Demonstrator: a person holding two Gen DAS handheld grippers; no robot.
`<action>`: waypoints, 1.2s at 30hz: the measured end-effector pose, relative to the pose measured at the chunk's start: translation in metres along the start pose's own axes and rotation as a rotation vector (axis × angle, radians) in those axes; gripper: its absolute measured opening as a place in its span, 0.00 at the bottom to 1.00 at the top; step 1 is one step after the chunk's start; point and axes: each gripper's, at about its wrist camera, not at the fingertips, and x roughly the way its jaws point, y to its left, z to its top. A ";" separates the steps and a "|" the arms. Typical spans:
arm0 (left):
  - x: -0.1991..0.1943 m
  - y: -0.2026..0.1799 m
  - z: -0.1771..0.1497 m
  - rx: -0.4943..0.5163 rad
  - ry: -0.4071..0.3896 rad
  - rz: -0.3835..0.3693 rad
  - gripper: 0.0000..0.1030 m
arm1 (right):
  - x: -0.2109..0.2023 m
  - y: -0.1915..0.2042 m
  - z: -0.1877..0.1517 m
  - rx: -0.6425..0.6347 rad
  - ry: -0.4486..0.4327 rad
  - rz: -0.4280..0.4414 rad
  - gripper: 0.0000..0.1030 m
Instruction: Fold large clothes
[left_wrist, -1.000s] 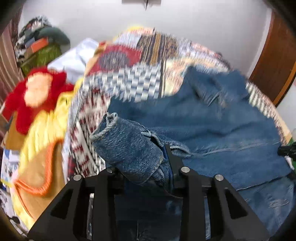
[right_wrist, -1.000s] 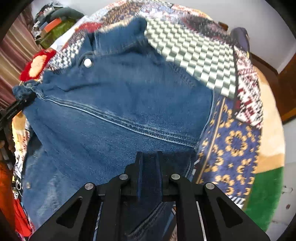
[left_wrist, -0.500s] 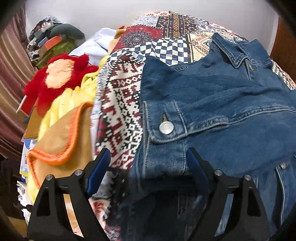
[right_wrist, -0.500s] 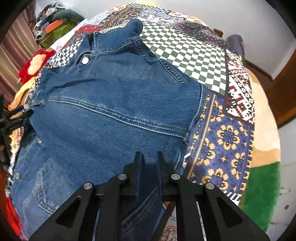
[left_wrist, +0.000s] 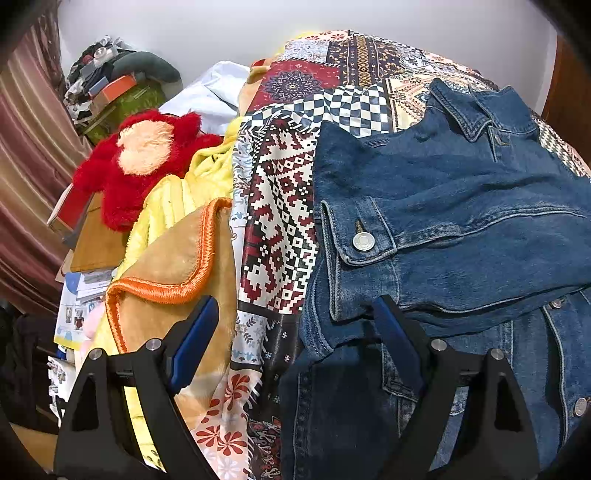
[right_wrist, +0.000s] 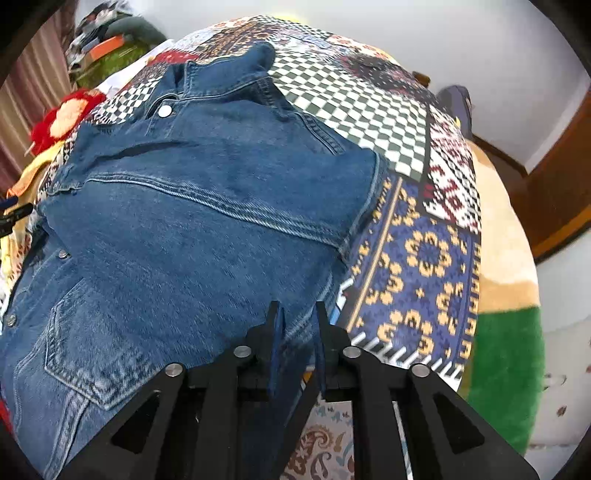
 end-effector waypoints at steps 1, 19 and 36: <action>-0.001 -0.001 0.000 0.000 0.000 -0.003 0.83 | 0.000 -0.001 -0.003 0.010 0.005 -0.019 0.35; 0.046 0.000 0.073 -0.090 0.049 -0.222 0.86 | -0.005 -0.057 0.055 0.215 -0.026 0.169 0.84; 0.130 -0.007 0.115 -0.166 0.165 -0.374 0.27 | 0.078 -0.088 0.087 0.399 0.060 0.405 0.25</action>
